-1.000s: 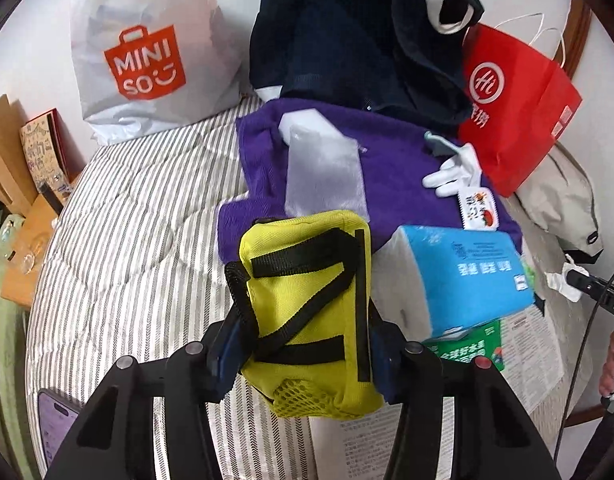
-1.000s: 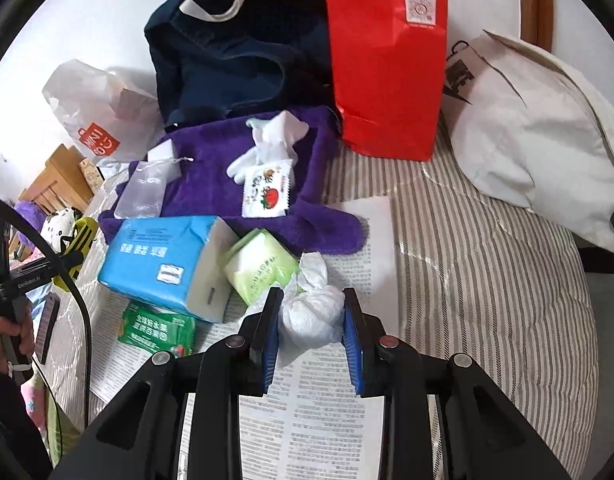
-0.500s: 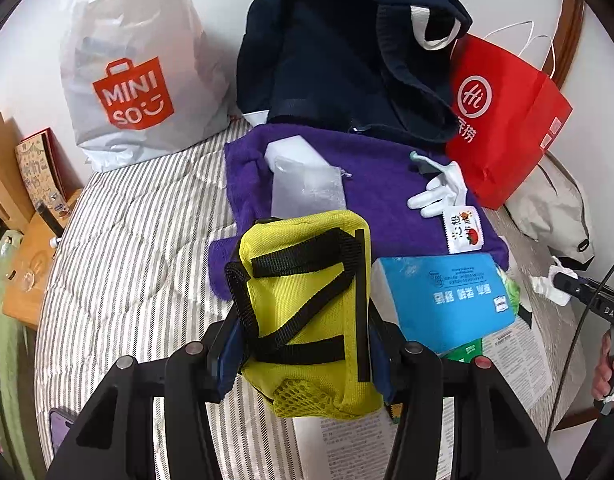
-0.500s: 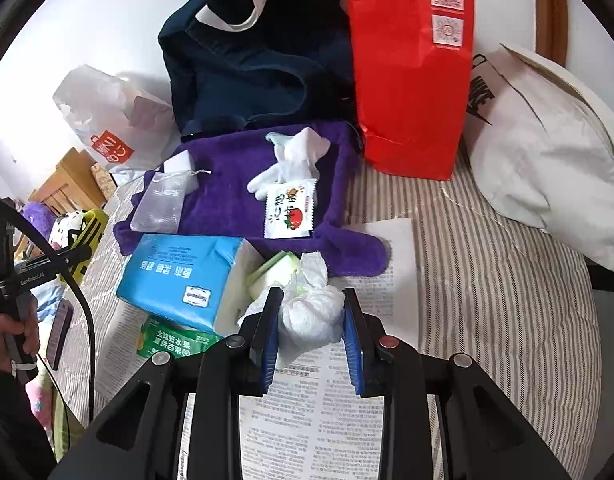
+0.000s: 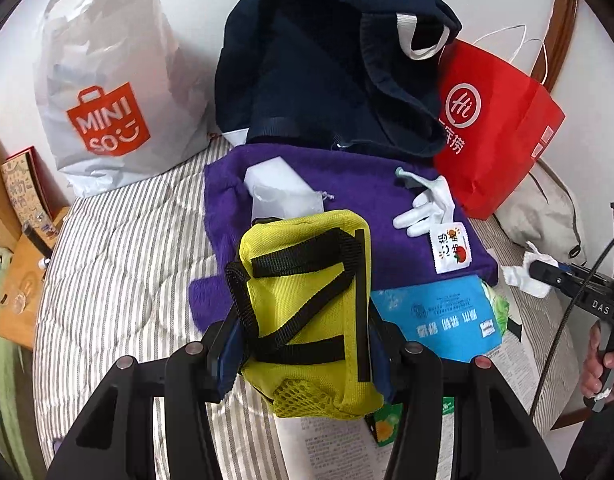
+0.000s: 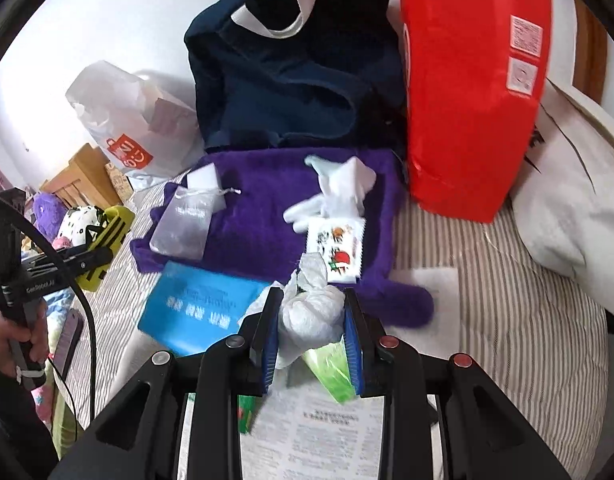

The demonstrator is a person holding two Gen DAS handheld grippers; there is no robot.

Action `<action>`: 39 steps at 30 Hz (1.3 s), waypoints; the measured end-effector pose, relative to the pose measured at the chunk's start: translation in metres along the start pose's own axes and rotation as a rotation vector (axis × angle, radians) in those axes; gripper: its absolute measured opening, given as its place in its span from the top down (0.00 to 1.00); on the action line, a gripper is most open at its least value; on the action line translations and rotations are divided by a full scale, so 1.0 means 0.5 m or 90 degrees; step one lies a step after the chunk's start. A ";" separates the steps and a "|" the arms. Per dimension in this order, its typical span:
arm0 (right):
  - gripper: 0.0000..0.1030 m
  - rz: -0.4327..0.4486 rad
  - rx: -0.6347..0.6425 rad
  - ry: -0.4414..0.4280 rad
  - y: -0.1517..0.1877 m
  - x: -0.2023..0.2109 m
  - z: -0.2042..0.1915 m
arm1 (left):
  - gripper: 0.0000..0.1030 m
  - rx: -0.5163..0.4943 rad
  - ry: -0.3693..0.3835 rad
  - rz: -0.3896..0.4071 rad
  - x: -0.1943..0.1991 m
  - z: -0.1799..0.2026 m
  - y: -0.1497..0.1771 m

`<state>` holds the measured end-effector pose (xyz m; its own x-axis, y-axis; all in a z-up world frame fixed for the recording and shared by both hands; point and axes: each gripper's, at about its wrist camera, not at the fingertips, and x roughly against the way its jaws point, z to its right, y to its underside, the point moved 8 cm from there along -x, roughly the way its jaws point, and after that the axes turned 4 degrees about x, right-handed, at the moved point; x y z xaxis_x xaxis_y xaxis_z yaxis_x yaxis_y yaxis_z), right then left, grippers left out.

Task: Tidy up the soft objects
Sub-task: 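Carry the yellow pouch and white cloth toward the purple towel, then release the white cloth on the towel with the right gripper while the left gripper releases the yellow pouch there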

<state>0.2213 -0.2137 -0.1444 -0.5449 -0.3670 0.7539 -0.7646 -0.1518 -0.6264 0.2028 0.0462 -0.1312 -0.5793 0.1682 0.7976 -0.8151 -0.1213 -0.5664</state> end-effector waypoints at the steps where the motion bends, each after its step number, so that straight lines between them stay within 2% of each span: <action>1: 0.72 0.000 0.000 -0.003 -0.006 -0.004 -0.002 | 0.51 -0.001 -0.001 0.000 -0.002 0.000 -0.004; 13: 0.72 -0.004 0.023 -0.011 -0.068 -0.065 -0.037 | 0.51 -0.009 0.011 0.005 -0.034 0.007 -0.068; 24: 0.72 -0.054 0.022 -0.025 -0.088 -0.185 -0.041 | 0.51 -0.004 0.012 -0.005 -0.075 -0.010 -0.095; 32: 0.72 -0.106 0.044 -0.038 -0.078 -0.258 -0.071 | 0.51 -0.004 0.024 -0.009 -0.098 -0.012 -0.102; 39: 0.71 -0.134 0.050 -0.042 -0.072 -0.295 -0.068 | 0.51 -0.004 0.030 -0.009 -0.109 -0.015 -0.103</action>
<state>0.3175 -0.1228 -0.2262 -0.3500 -0.3783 0.8569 -0.8287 -0.3014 -0.4716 0.2761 0.0507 -0.1470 -0.5676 0.2155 0.7946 -0.8227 -0.1121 -0.5573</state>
